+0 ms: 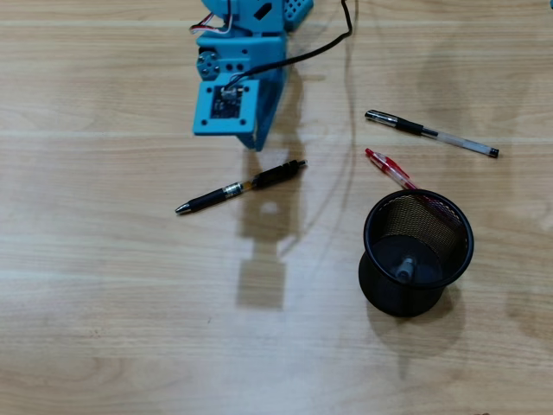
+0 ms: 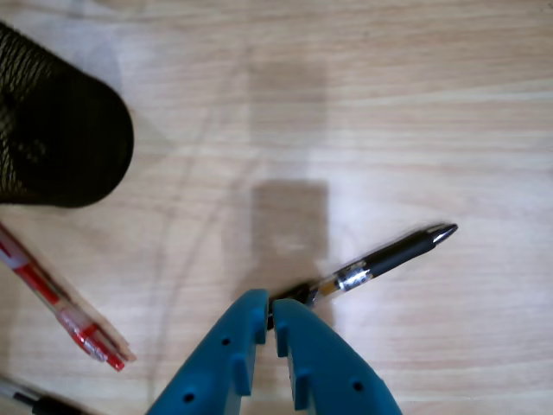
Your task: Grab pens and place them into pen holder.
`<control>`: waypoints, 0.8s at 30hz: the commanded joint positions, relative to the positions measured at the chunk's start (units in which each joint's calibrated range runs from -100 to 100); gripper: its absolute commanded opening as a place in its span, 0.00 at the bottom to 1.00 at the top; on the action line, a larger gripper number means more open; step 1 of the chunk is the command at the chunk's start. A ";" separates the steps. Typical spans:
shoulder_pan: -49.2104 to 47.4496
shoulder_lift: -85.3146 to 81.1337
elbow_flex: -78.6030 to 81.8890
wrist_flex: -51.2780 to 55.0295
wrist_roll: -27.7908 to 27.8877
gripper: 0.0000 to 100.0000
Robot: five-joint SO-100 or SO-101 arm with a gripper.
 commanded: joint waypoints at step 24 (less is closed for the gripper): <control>-1.77 28.75 -41.19 41.50 -27.31 0.02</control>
